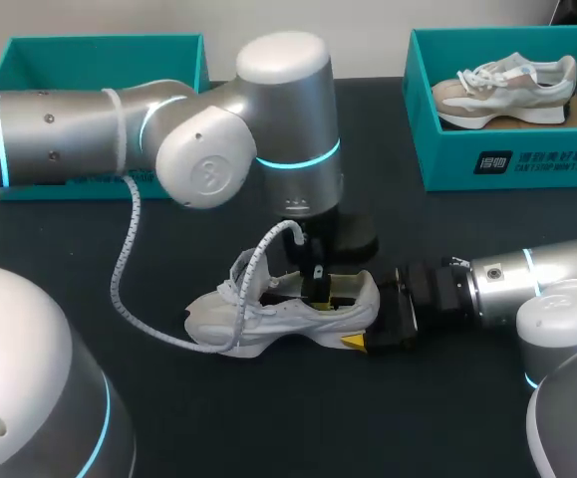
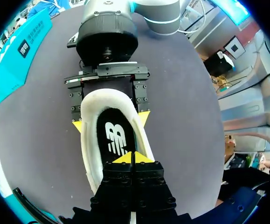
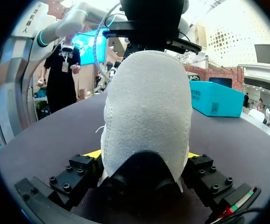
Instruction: Take the shoe out of the shoebox, open the shoe tongue, remove and reinsert the insole, then place the shoe into the shoebox
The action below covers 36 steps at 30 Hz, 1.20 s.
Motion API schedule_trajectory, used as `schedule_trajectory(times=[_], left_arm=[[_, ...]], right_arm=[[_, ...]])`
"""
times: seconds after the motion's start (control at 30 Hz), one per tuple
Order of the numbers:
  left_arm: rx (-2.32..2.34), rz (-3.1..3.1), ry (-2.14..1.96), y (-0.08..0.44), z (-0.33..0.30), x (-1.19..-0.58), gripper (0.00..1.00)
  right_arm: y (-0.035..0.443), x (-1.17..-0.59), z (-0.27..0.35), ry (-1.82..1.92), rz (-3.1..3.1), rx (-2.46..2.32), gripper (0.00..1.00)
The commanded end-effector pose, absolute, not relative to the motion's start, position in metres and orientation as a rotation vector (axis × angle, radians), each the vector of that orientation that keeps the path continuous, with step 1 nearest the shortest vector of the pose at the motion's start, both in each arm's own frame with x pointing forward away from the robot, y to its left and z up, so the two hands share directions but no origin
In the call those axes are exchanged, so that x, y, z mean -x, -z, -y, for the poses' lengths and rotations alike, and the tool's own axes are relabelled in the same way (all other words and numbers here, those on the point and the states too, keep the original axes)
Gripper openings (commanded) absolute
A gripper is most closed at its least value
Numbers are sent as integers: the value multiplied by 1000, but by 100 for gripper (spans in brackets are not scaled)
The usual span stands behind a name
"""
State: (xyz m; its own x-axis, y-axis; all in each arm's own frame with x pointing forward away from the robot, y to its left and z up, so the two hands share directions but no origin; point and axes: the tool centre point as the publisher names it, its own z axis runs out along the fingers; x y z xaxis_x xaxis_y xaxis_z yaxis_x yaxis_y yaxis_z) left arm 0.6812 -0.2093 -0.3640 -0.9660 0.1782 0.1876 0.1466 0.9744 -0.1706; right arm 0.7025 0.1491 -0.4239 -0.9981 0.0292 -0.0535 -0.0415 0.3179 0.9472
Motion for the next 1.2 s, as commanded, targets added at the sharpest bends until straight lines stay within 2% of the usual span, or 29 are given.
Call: schedule_trajectory(times=[0.03,0.4,0.43,0.47,0.53,0.57,0.67,0.8,0.97,1.07,1.17,1.2], left_arm=[[244,2907,-243,375,205,-682,0],[230,2887,-216,396,195,-673,0],[232,2887,-215,396,195,-672,13],[235,2889,-214,397,195,-671,35],[240,2887,-213,399,194,-670,45],[250,2885,-215,400,194,-670,48],[268,2894,-218,403,196,-669,44],[253,2941,-241,411,200,-672,49],[249,3015,-254,419,203,-675,40],[235,3028,-256,424,202,-676,30],[218,3023,-243,428,200,-678,0],[217,3022,-245,428,199,-678,0]], right_arm=[[428,-704,-154,-1795,-2502,9,0],[428,-704,-154,-1795,-2502,9,0],[428,-704,-154,-1795,-2502,9,0],[428,-704,-154,-1795,-2502,9,0],[428,-704,-154,-1795,-2502,9,0],[428,-704,-154,-1795,-2502,9,0],[428,-704,-154,-1795,-2502,9,0],[428,-704,-154,-1795,-2502,9,0],[428,-704,-154,-1795,-2502,9,0],[428,-704,-154,-1795,-2502,9,0],[428,-704,-154,-1795,-2502,9,0],[428,-704,-154,-1795,-2502,9,0]])
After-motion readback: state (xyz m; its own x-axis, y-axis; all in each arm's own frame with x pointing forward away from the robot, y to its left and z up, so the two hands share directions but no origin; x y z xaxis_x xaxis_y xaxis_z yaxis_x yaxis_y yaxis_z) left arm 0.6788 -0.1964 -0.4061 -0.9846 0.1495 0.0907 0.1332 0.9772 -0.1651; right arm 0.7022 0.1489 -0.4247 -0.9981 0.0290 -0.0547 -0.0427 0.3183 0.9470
